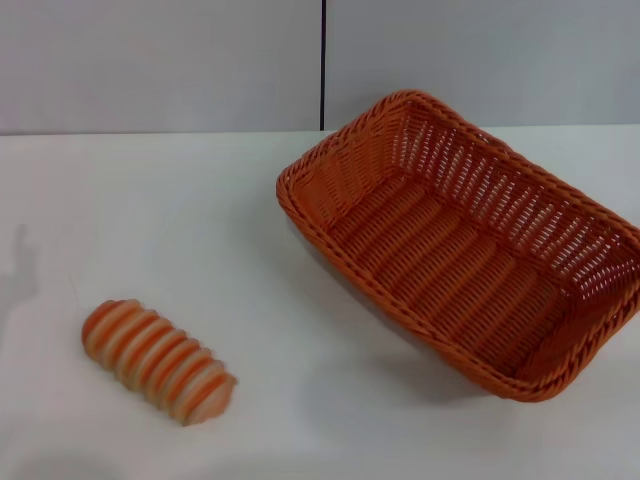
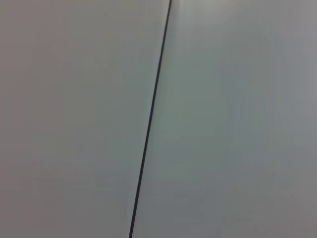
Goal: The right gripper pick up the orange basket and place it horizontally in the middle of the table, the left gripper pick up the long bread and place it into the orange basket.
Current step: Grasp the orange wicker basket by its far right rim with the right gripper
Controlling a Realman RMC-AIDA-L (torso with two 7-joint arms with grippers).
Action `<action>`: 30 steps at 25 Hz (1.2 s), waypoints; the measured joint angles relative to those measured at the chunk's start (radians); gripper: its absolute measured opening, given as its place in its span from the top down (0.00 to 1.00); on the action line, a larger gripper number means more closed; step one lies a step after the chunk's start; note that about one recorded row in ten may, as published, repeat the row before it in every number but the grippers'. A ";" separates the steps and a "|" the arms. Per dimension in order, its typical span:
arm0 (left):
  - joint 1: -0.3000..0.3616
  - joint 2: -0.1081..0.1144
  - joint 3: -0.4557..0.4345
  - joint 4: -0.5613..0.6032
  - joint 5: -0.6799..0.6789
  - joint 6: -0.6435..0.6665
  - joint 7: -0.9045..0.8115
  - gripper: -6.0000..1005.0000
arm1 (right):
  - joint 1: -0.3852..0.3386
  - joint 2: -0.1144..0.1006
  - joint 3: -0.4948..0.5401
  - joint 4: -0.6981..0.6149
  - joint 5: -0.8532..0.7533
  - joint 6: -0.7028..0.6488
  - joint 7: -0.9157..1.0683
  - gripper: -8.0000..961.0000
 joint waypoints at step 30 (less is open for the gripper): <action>-0.013 -0.001 -0.026 -0.008 -0.008 -0.014 -0.008 0.22 | 0.045 -0.192 -0.695 -0.593 -0.091 0.259 0.892 0.52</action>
